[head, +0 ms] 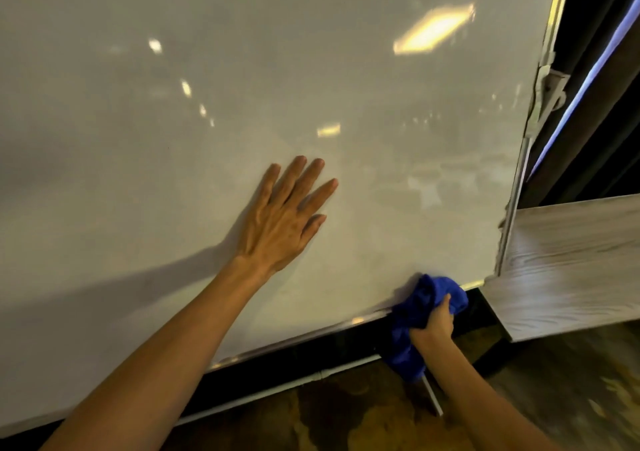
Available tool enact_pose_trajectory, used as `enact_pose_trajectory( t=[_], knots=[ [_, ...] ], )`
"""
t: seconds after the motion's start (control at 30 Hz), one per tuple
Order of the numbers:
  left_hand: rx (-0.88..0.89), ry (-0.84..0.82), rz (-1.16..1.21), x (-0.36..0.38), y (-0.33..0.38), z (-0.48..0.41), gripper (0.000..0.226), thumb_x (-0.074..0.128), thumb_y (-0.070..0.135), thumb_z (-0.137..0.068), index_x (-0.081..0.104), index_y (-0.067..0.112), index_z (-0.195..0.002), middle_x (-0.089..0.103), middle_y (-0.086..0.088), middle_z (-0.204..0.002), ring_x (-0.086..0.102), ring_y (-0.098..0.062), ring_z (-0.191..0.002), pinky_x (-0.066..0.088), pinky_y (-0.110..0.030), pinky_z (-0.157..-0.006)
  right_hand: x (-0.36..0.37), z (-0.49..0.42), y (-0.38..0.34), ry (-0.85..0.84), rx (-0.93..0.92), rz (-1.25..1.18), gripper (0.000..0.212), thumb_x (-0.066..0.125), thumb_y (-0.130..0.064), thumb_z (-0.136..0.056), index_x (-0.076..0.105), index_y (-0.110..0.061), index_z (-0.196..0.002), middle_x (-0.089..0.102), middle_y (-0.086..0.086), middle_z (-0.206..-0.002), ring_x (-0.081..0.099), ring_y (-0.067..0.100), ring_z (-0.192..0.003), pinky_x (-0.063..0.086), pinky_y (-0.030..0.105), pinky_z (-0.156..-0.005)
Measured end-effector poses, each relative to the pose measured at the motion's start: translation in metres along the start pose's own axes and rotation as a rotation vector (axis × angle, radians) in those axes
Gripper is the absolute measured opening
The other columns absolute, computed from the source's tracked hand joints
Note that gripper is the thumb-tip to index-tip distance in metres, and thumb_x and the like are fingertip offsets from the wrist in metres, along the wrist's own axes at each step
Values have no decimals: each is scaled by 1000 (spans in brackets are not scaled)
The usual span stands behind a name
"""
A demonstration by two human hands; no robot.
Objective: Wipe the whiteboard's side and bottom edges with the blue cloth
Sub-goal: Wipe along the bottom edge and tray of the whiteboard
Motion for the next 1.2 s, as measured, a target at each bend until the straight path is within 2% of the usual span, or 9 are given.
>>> enact_pose_trajectory(
  t=[0.1,0.33,0.6,0.7,0.83,0.97,1.1,1.2],
  knots=[
    [13,7,-16,3,-5,1,59,19,46,-108,9,26,-162,6,-7,-170,4,-29,-155,-5,-49,-125,14,21,51,30,47,1,59,43,-48,-97,31,-23,-149,38,5,-152,44,33,-133,40,52,-106],
    [131,-28,-68,6,-13,8,62,24,48,-107,12,24,-163,5,-9,-170,6,-29,-156,-3,-48,-125,46,81,159,-13,172,26,50,43,-45,-98,39,-20,-142,48,10,-140,49,37,-124,45,48,-96],
    [273,-34,-141,-2,-22,28,63,13,50,-108,-1,25,-163,-6,-9,-170,-3,-29,-156,-3,-47,-124,35,64,122,153,55,-64,60,44,-50,-96,35,-23,-148,42,8,-149,47,35,-129,43,46,-102],
    [282,-26,-140,-5,-44,47,64,11,51,-107,-4,25,-163,-10,-9,-170,-6,-30,-156,-3,-51,-124,39,75,135,164,12,-77,60,43,-49,-96,35,-21,-148,42,8,-149,46,35,-129,42,43,-98],
    [302,-40,-126,-11,-91,93,66,11,53,-107,-8,25,-163,-15,-9,-169,-9,-31,-156,-3,-52,-124,52,120,197,140,88,-102,63,44,-50,-96,26,-26,-151,35,8,-153,43,37,-132,40,52,-104],
    [249,-31,-120,-17,-142,133,65,13,54,-107,-5,27,-163,-9,-6,-170,-6,-29,-156,-1,-52,-123,72,170,257,117,112,-87,59,42,-48,-97,29,-24,-150,38,9,-151,44,38,-130,40,55,-104],
    [226,-67,-108,-23,-178,177,63,15,52,-107,1,28,-164,-2,-5,-171,0,-28,-156,1,-53,-123,88,223,326,73,163,-24,57,41,-50,-97,34,-22,-147,42,10,-147,45,38,-129,41,52,-103],
    [235,-70,-130,-26,-195,196,63,14,53,-107,2,28,-164,-2,-5,-170,-3,-28,-155,-1,-51,-123,95,243,353,13,210,-3,57,40,-52,-97,35,-24,-146,43,10,-146,45,36,-129,41,51,-104]
  ],
)
Point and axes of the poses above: each hand's wrist, its own z-axis away from the middle knuckle, its own x-axis out of the palm, y = z × x, the point moved 9 cm from there along -z, towards the middle knuckle
